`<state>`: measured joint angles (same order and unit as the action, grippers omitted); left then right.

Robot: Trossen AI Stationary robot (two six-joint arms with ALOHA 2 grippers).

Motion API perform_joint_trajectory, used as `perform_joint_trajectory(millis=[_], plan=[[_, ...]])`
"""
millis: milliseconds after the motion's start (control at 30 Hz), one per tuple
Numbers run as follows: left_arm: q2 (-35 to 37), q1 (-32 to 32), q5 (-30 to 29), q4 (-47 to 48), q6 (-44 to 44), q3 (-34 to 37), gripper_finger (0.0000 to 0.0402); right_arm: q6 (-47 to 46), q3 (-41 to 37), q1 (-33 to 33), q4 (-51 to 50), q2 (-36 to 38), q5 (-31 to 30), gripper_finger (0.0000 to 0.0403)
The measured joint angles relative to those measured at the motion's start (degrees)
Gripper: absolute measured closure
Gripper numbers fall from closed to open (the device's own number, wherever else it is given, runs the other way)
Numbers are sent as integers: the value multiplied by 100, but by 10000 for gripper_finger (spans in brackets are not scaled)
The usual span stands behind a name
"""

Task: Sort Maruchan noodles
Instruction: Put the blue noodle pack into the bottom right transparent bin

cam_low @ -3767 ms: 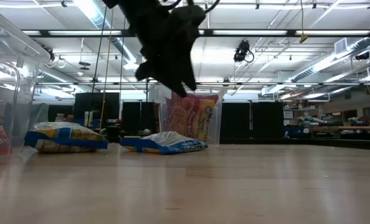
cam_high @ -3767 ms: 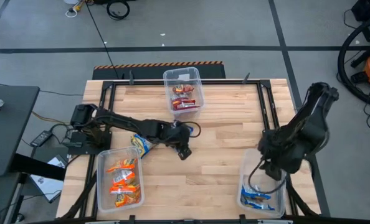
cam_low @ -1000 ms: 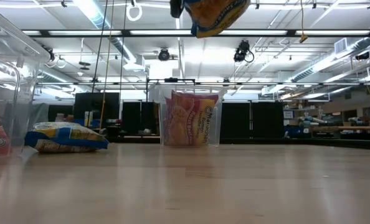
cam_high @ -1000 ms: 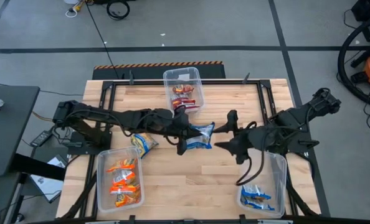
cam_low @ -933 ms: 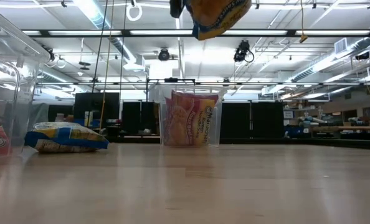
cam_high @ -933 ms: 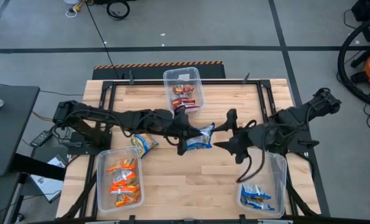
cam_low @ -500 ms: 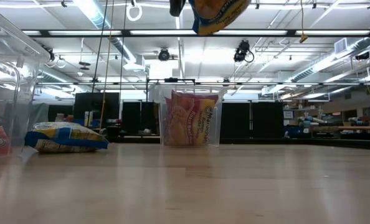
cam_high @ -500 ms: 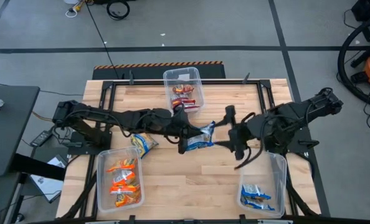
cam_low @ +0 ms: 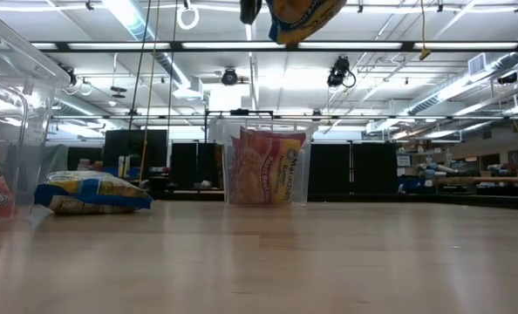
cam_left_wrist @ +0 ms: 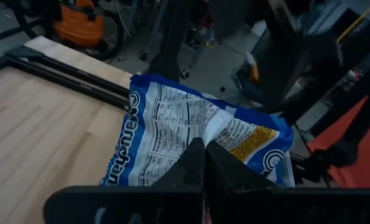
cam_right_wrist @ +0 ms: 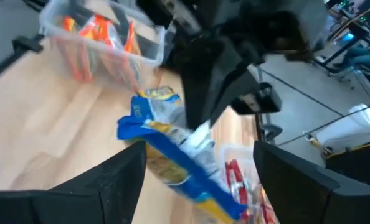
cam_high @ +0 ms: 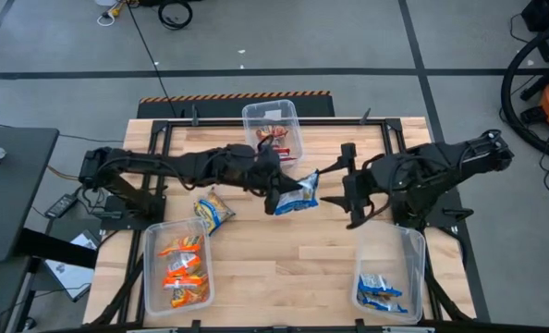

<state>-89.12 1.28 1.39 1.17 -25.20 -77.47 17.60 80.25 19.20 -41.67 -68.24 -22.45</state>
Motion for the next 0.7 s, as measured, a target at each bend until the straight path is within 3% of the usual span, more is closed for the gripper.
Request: perform_joint_trajectory(millis=[267,700], plan=[[-2,177,37,41,27,0,398,79,-2,5,-185,-245,855,83],[-17,321,-16,54,36,-2,398,658,-2,-26,-166,-370,571,92]])
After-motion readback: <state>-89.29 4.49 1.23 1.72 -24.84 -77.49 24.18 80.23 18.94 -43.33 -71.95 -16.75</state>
